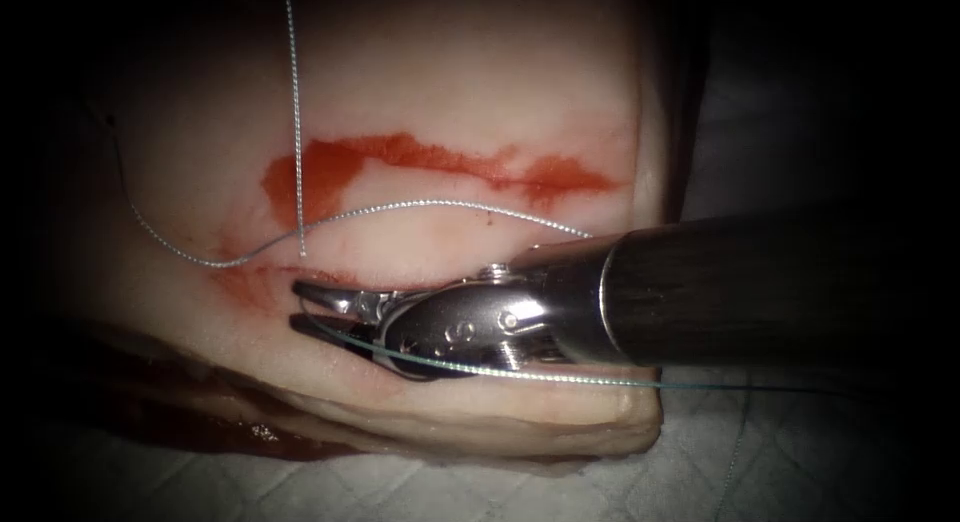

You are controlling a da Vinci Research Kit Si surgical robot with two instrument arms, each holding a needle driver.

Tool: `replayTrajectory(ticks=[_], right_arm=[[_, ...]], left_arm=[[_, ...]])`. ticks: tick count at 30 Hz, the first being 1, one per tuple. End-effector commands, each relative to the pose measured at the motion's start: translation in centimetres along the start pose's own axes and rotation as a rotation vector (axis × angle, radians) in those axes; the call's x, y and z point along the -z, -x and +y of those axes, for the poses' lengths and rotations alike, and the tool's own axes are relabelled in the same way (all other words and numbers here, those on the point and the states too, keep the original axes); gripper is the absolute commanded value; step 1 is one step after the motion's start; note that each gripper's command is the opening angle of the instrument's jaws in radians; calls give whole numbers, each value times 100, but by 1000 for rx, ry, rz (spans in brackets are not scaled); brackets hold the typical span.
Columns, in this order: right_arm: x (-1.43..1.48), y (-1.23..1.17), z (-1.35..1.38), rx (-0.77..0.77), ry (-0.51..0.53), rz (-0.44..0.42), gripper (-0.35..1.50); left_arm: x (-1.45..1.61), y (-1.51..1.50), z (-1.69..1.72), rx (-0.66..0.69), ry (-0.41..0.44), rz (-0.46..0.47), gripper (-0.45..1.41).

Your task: Wound Closure

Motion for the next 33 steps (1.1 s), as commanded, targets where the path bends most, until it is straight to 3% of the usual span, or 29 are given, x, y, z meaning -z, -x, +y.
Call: replayTrajectory(ticks=[1,2,3,4,7,13,15,21,33], right_arm=[[-11,-1,-1,-1,-3,-3,-6],[-11,0,-1,-1,-3,-3,-11],[-9,0,-2,-25,2,-10,-31],[-8,1,-4,-62,17,-13,-35],[1,7,-15,-83,51,-18,-35],[39,17,-46,-108,2,-1,-35],[75,19,-73,-139,-42,7,-35],[121,17,-103,-138,-94,11,-35],[123,16,-100,-133,-117,29,-35]], left_arm=[[-3,-3,6,-1,-1,0,-45],[-3,-3,6,-1,-1,0,-45],[-3,-3,6,-1,-2,0,-45],[-3,-3,6,-1,-1,0,-45],[-3,-3,5,0,-2,0,-45],[-3,-3,5,0,-2,0,-45],[-3,-3,5,0,-2,0,-45],[-3,-4,5,0,-2,0,-45],[-3,-4,5,-1,-2,0,-45]])
